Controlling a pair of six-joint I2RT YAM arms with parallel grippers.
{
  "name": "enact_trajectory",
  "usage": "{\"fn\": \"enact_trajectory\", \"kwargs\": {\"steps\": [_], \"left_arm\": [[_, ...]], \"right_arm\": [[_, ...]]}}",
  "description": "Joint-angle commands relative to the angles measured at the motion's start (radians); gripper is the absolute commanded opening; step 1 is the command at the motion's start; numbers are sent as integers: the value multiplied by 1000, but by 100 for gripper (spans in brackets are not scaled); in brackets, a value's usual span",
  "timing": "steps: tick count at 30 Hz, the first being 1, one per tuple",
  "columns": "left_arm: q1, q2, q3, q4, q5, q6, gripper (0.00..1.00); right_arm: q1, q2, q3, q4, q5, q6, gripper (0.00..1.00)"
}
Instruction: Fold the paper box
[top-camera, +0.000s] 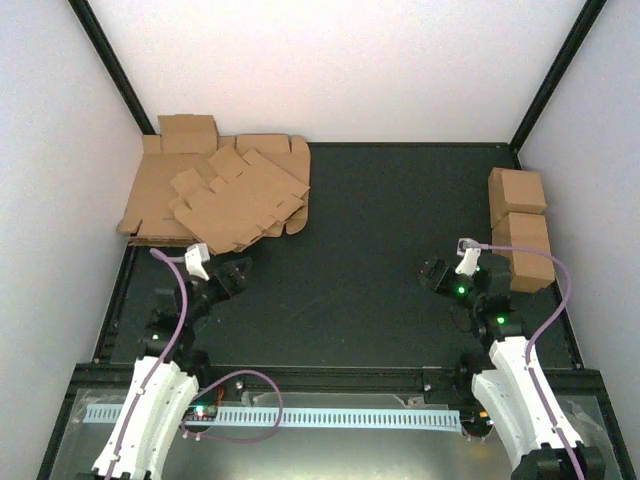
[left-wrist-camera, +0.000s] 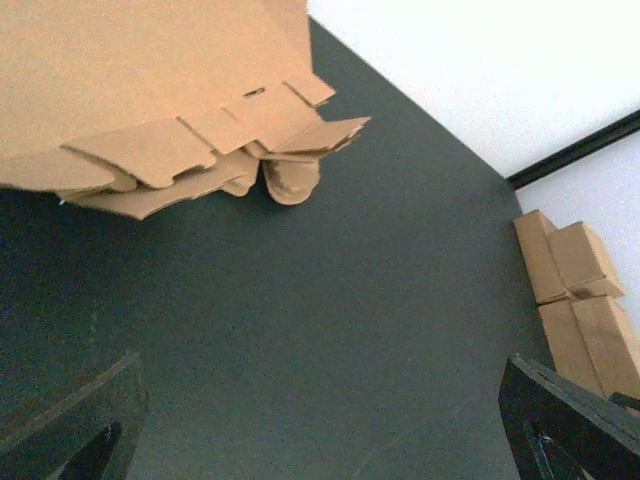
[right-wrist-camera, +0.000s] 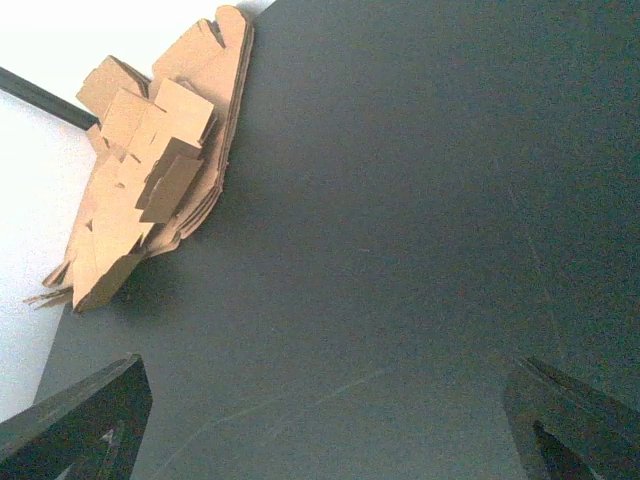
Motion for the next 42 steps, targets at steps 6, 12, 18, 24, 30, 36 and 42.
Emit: {"fn": "enact_trajectory", "kwargs": {"steps": [6, 12, 18, 24, 30, 36, 42], "left_arm": [[0, 141, 58, -41, -135, 19, 99], [54, 348, 152, -69, -205, 11, 99], [189, 607, 273, -55, -108, -20, 85], [270, 766, 329, 19, -2, -59, 73], [278, 877, 335, 101, 35, -87, 64], [278, 835, 326, 116, 19, -102, 56], [279, 702, 295, 89, -99, -121, 59]], "right_arm": [[2, 67, 37, -18, 51, 25, 99], [3, 92, 30, -7, 55, 103, 99], [2, 76, 23, -2, 74, 90, 100], [3, 85, 32, -5, 76, 62, 100], [3, 92, 47, -3, 77, 56, 100], [2, 105, 56, 6, 77, 54, 100], [3, 122, 59, 20, 77, 61, 100]]}}
